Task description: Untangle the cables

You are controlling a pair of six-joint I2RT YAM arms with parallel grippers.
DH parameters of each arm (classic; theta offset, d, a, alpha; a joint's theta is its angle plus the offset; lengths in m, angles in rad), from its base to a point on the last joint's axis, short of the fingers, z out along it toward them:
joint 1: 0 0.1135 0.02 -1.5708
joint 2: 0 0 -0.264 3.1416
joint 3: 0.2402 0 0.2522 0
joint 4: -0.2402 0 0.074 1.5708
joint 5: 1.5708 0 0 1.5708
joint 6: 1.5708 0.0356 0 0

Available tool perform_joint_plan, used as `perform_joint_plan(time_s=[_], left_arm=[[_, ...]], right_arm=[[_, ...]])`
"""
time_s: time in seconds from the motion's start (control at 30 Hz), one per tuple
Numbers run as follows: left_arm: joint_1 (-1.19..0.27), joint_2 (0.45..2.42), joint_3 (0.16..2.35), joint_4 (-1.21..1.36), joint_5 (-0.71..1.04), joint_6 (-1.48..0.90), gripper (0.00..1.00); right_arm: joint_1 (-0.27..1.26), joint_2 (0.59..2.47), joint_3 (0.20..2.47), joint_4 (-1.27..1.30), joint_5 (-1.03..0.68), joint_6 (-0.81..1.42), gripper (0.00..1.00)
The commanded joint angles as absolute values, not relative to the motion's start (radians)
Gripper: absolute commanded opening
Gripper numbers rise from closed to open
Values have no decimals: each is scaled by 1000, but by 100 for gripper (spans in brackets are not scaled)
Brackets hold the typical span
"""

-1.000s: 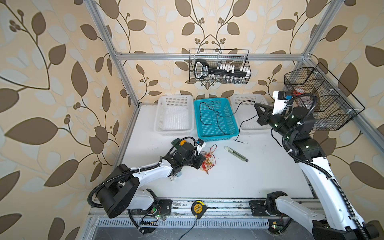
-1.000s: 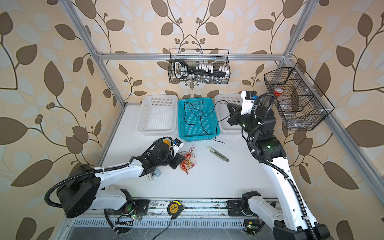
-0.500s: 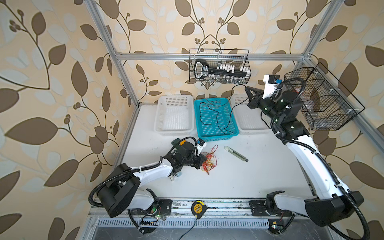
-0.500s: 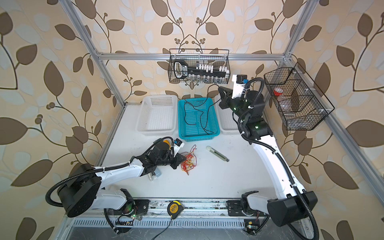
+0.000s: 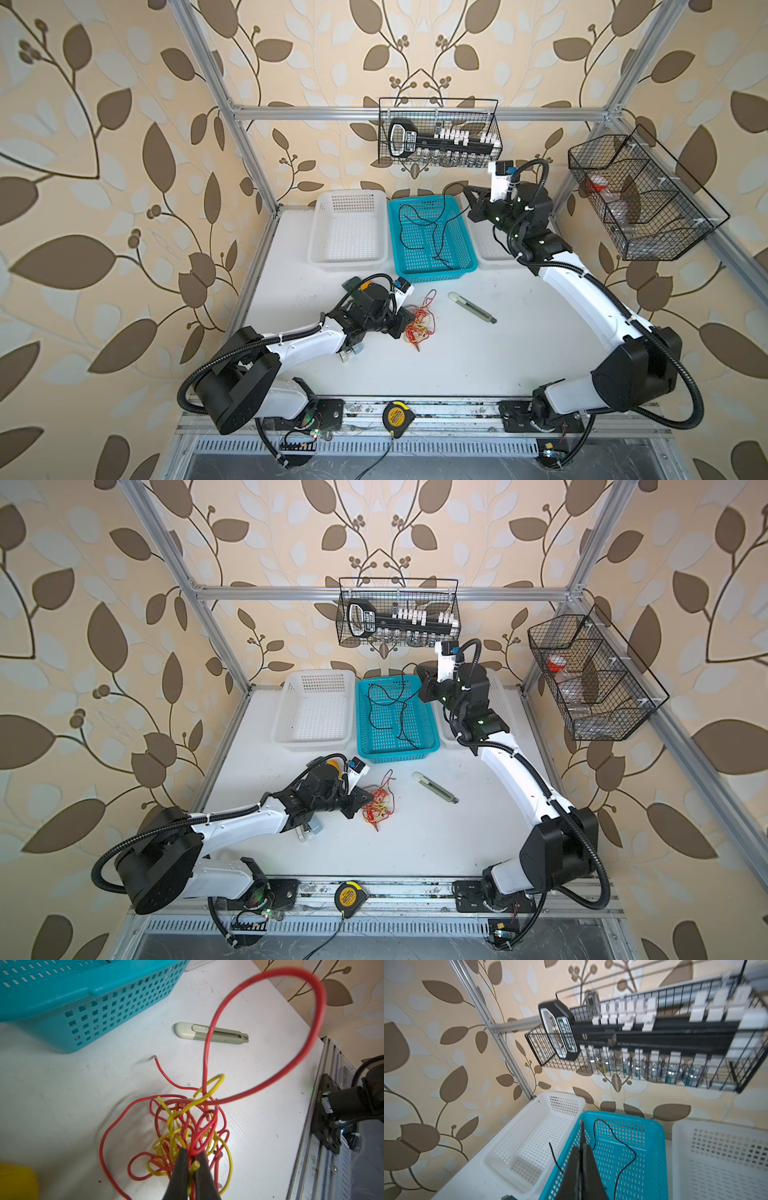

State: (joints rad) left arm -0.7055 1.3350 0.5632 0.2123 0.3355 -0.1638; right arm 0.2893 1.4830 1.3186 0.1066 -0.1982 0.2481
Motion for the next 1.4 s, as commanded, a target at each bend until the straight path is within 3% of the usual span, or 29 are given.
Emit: perform_joint_plan(time_s=[0.0,0.27,0.53,0.67,0.83,1.07,1.37], left_arm=[[-702,1328,597,255,365,-152,0],[-701,1330,612,247,367,-140,0],[-701,1329,621,242,367,-134,0],[-701,1328,618,242,367,-140,0],[-701,1322,610,249,364,-141,0],[-701,1327,608,249,362,-137,0],[-702,1341,623,271,370,-162,0]], right_arm=[[311,1524,1256,127,-160,231,0],[377,1670,1221,-3,25,222,0],[379,1768,1238,-75,94,239,12],[379,1781,1257,-96,107,230,32],[361,1779,1283,-129,135,219,45],[284,1677,1214,-89,23,232,50],[365,1398,1000,-34,-65,241,50]])
